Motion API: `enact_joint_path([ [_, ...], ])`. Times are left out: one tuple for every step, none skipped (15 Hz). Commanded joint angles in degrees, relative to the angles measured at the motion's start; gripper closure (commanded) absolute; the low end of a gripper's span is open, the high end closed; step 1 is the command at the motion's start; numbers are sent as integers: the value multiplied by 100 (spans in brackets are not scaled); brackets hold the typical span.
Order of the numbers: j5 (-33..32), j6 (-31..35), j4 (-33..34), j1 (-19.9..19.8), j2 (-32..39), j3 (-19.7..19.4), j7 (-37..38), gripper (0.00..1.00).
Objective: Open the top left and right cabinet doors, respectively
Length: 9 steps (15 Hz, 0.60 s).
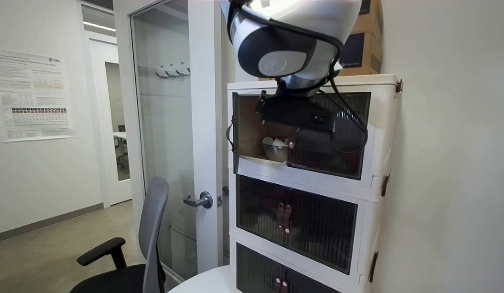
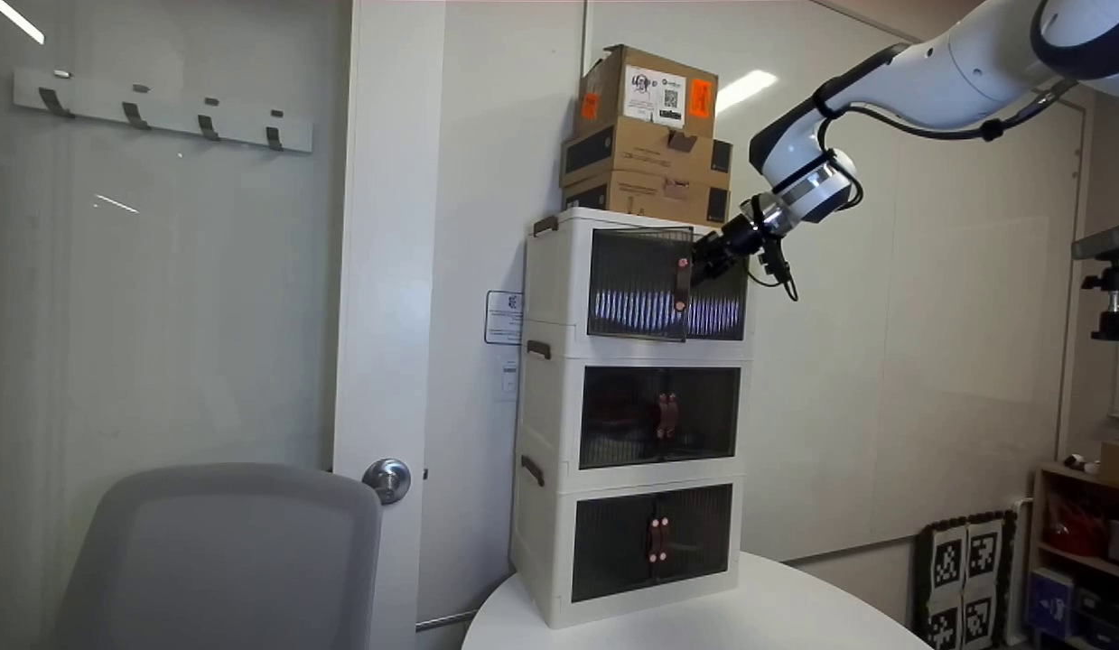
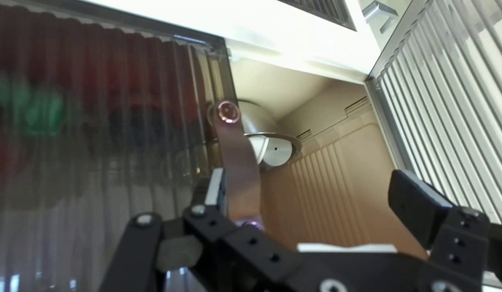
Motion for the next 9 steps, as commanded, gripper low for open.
enact_joint_path([
  [-165, 235, 51, 240, 68, -60, 21, 0],
  [-202, 345, 81, 256, 102, -57, 22, 0],
  [-232, 421, 103, 260, 129, -53, 34, 0],
  [-263, 494, 114, 263, 142, -55, 43, 0],
  [-290, 546, 128, 261, 163, -53, 37, 0],
  [-302, 604, 119, 253, 165, -49, 18, 0],
  [-309, 651, 126, 246, 180, -40, -2, 0],
  [-303, 704, 119, 241, 190, -27, -25, 0],
  [-291, 685, 110, 228, 198, -12, -42, 0],
])
